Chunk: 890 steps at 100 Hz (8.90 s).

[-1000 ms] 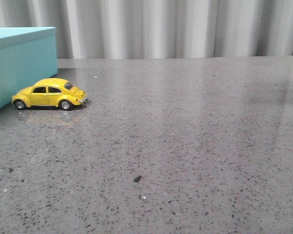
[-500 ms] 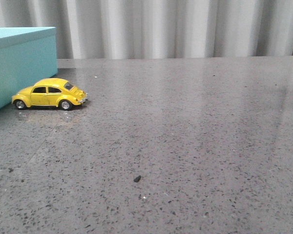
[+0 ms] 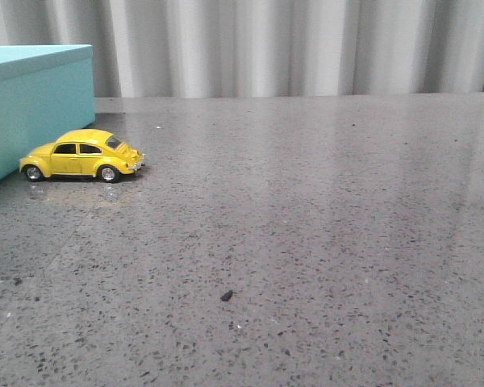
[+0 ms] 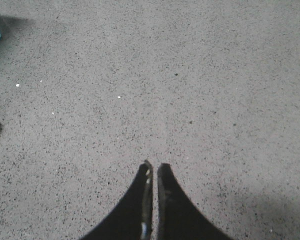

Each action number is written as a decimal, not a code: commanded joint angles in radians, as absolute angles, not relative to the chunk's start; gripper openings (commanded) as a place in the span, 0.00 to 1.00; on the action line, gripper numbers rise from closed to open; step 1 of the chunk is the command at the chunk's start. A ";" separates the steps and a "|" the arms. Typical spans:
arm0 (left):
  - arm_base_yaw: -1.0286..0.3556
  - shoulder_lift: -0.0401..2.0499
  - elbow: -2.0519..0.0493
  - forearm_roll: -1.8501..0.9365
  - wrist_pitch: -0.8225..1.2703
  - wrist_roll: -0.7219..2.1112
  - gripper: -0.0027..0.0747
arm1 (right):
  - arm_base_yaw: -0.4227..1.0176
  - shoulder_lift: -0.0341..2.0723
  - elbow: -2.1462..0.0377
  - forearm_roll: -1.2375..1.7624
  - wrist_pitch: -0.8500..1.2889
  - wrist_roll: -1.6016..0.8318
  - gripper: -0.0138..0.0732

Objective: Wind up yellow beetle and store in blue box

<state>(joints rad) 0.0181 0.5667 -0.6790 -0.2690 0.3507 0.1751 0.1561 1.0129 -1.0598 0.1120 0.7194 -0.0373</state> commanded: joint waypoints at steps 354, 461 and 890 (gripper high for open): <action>-0.438 1.678 -1.335 -0.018 0.847 1.016 0.34 | 0.155 0.892 -1.029 0.145 0.671 -0.046 0.09; -0.227 1.631 -2.027 -0.016 1.270 0.628 0.08 | 0.155 0.892 -1.029 0.145 0.668 -0.046 0.09; 0.080 -0.029 -0.533 -0.338 0.713 0.368 0.01 | 0.155 0.491 -0.155 -0.044 -0.218 -0.046 0.09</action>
